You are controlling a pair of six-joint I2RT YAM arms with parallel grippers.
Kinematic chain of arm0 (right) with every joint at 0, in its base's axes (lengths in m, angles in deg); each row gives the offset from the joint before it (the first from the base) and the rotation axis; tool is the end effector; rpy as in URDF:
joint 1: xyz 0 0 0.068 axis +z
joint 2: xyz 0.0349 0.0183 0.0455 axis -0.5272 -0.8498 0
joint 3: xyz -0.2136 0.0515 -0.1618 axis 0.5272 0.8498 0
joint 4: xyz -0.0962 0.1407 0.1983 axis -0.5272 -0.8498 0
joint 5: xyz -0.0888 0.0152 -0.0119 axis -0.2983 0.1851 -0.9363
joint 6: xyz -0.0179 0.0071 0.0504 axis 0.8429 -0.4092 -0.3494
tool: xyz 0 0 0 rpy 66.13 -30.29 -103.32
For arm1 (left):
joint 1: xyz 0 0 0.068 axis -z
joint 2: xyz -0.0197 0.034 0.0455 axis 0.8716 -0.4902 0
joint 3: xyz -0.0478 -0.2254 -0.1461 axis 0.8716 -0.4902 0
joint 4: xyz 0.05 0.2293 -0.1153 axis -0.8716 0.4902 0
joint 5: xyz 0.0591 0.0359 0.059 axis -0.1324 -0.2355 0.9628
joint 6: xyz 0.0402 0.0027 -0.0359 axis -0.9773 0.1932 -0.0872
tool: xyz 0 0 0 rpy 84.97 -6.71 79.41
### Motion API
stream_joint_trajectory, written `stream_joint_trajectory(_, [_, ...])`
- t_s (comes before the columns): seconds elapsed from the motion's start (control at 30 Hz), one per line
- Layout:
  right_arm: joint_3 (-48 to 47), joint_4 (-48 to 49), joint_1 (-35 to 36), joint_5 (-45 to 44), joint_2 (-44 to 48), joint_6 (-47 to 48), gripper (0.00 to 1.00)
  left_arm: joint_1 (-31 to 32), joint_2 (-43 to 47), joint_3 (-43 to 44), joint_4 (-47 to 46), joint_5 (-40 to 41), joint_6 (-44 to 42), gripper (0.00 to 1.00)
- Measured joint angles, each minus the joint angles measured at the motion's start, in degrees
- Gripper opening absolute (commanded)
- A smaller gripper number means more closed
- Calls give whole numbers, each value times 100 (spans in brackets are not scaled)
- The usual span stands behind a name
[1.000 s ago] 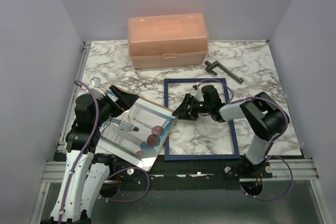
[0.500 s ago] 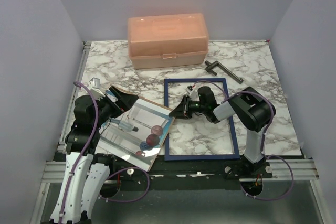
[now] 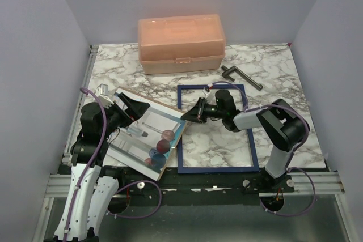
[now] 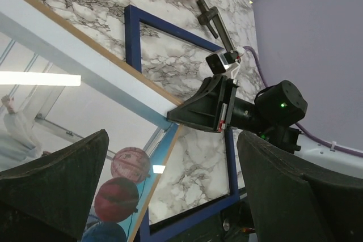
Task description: Put the photo into the frame
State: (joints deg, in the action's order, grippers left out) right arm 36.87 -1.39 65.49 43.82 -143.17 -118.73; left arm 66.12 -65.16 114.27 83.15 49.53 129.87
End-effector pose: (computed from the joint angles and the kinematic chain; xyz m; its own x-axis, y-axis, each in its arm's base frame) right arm 0.2709 0.2071 0.1314 -0.9560 0.2064 -0.2084 -0.1309 0.3355 0.9329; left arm 0.1289 -0.0256 0.3121 -0.5347 -0.6427 -0.5486 0.0595 0.6190 -0.7832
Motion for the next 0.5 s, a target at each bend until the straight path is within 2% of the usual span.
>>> stream_joint_trajectory(0.27, [-144,-610,13,-1088,726,-33,1,0,-15,0,39,0,-24,98])
stream_joint_trajectory(0.5, [-234,-708,9,-1672,846,-264,1,0,-42,4,74,0,-50,98])
